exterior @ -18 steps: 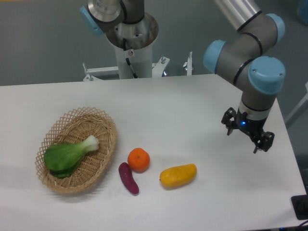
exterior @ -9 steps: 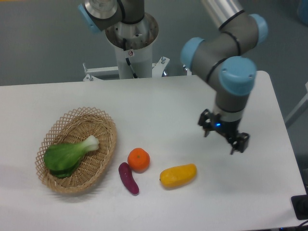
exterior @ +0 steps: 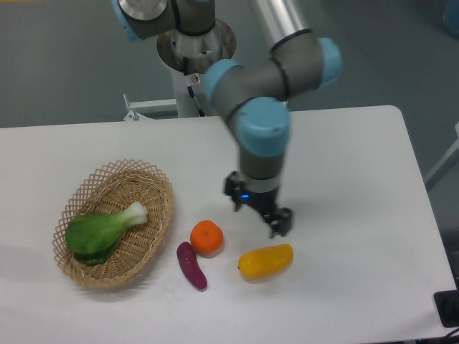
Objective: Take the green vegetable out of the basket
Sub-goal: 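Move the gripper over the basket and lower it onto the bok choy, then close the gripper on the bok choy stem inside the basket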
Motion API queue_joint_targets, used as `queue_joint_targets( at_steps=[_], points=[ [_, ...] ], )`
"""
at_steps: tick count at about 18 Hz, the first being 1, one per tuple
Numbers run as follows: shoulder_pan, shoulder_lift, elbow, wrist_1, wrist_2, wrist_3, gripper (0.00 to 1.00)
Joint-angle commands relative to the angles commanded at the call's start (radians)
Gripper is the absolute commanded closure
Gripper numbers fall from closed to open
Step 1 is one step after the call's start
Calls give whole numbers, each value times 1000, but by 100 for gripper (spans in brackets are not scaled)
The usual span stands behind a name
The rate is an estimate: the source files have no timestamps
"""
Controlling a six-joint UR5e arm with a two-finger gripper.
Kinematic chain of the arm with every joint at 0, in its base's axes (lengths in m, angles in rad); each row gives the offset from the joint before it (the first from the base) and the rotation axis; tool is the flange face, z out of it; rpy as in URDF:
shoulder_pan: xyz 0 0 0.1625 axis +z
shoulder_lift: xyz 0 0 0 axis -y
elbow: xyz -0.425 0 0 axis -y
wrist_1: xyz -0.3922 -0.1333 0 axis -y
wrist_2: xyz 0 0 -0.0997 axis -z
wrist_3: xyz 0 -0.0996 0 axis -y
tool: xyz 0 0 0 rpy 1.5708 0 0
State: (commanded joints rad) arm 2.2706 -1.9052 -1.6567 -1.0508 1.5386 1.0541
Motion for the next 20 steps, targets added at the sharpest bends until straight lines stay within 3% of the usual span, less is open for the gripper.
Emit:
queue_joint_targets(
  at_steps=[11, 20],
  points=[
    [-229, -29, -40, 3, 2, -213, 0],
    [-298, -97, -61, 6, 2, -272, 0]
  ],
)
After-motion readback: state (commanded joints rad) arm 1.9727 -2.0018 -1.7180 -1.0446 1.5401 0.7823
